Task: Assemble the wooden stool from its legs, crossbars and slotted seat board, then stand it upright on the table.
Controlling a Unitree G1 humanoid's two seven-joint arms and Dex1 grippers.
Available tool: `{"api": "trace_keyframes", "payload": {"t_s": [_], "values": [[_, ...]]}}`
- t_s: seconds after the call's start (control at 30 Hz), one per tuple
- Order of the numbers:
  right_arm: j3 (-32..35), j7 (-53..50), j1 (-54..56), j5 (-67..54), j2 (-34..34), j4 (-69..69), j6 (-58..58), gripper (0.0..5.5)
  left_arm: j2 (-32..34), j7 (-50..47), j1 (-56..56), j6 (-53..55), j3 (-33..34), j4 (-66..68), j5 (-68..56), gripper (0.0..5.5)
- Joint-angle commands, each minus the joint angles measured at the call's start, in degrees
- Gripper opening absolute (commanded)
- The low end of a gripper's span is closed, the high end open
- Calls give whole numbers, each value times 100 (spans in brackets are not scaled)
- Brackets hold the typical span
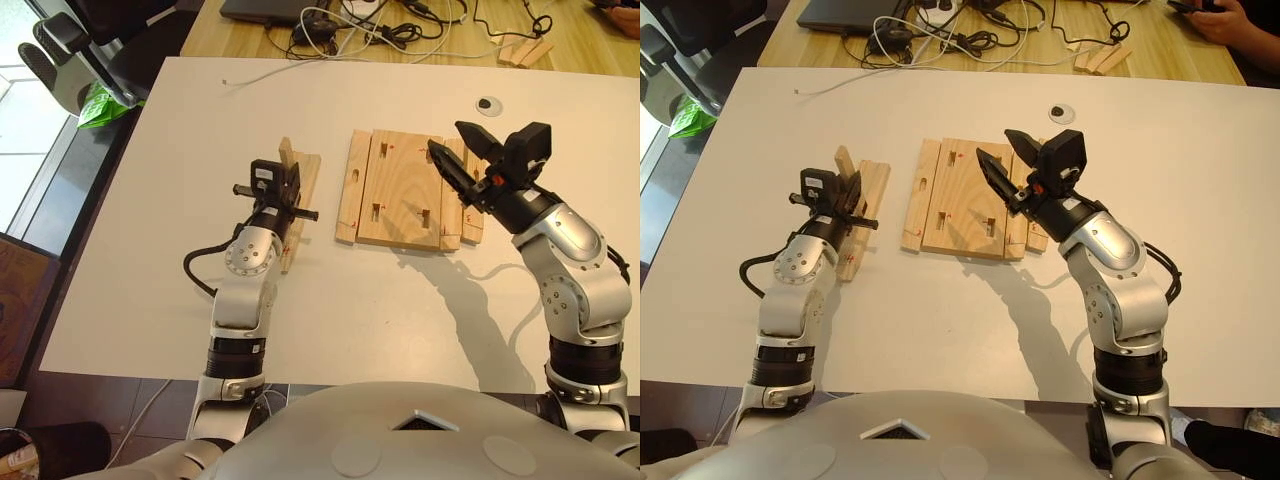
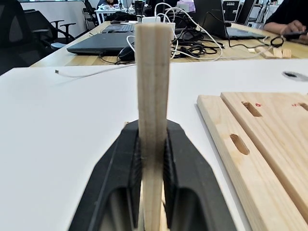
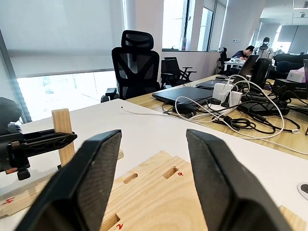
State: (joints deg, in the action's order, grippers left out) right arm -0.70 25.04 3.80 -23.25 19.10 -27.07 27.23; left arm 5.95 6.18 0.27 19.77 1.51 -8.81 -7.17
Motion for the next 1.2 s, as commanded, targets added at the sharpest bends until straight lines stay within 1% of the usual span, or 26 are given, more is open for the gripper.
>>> {"api": "trace_keyframes", "payload": {"t_s": [0.03,0.1,0.27,0.4,0.57,0.77,0.97,1.07,1.13,1.2], "values": [[110,-14,22,-33,76,-55,71,249,-93,39,430,170,440,502,-352,41],[134,2,40,-43,95,-58,84,249,-15,186,578,-79,449,565,-361,41],[149,18,61,-42,107,-75,107,249,189,435,761,-431,155,491,-116,41],[114,14,106,-35,85,-66,110,249,185,313,216,-543,249,217,-156,41],[76,18,170,-19,58,-27,89,249,204,194,-682,-193,433,-355,-407,41],[60,11,178,-21,42,-50,96,249,184,51,-1442,417,493,-1112,-686,41],[81,14,189,-58,41,-102,138,249,346,-47,-1988,905,587,-1729,-819,41],[89,11,228,-77,45,-129,178,249,499,-91,-2458,1220,728,-1955,-966,41],[94,11,232,-84,47,-153,200,249,474,-122,-2524,1388,762,-2009,-1074,41],[89,3,231,-92,45,-164,215,249,374,-93,-2154,1332,601,-1861,-1027,41]]}}
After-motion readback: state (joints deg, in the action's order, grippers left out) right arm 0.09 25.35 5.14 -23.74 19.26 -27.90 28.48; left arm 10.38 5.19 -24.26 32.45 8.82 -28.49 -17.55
